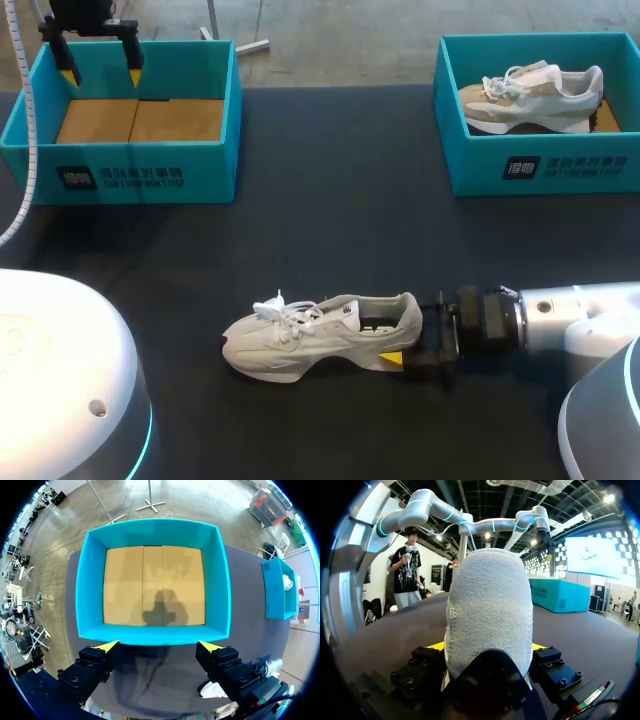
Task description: Take the shoe out of the shoebox, open the shoe tongue, remove and reinsert the insole, then place the shoe into the shoebox
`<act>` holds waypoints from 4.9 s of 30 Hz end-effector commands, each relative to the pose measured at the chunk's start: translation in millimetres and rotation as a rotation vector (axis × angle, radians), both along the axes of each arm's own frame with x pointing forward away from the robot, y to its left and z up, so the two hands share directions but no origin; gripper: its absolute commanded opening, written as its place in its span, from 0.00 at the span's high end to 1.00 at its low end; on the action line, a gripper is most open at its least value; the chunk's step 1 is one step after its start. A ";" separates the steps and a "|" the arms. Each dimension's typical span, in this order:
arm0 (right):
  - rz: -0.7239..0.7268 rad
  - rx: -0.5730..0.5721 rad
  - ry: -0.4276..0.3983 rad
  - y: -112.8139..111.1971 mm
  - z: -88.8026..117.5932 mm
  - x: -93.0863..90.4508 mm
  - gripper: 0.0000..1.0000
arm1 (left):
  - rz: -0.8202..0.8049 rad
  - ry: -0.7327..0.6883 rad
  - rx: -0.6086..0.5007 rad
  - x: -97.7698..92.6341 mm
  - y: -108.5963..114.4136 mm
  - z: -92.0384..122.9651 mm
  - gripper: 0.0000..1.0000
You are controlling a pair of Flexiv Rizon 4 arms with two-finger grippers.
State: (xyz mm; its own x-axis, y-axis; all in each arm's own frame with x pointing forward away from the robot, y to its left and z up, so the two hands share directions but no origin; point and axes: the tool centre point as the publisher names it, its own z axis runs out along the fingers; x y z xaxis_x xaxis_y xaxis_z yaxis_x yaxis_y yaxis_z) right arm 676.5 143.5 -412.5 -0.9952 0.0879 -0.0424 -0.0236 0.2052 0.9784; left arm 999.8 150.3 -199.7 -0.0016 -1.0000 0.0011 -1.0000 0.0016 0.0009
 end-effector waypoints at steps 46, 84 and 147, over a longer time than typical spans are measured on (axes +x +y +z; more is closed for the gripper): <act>0.029 -0.008 0.018 -3.4 -0.9 2.0 0.00 | 0.000 0.000 0.000 0.0 -0.1 -0.1 0.00; 0.035 -0.013 0.005 7.8 -0.3 2.9 1.00 | 0.000 0.000 0.000 0.0 -0.1 -0.1 0.00; 0.035 -0.013 0.005 7.8 -0.3 2.9 1.00 | -0.010 -0.094 0.082 -124.3 -81.3 46.9 0.00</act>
State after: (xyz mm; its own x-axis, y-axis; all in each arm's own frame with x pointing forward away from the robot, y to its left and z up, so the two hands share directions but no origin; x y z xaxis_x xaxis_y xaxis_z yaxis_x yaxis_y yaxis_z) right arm 680.0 148.5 -412.6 -0.9980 0.0508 -0.0370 -0.0254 0.2123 0.9769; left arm 888.3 69.6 -151.1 -0.0140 -0.9966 -0.0813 -0.9978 0.0191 -0.0632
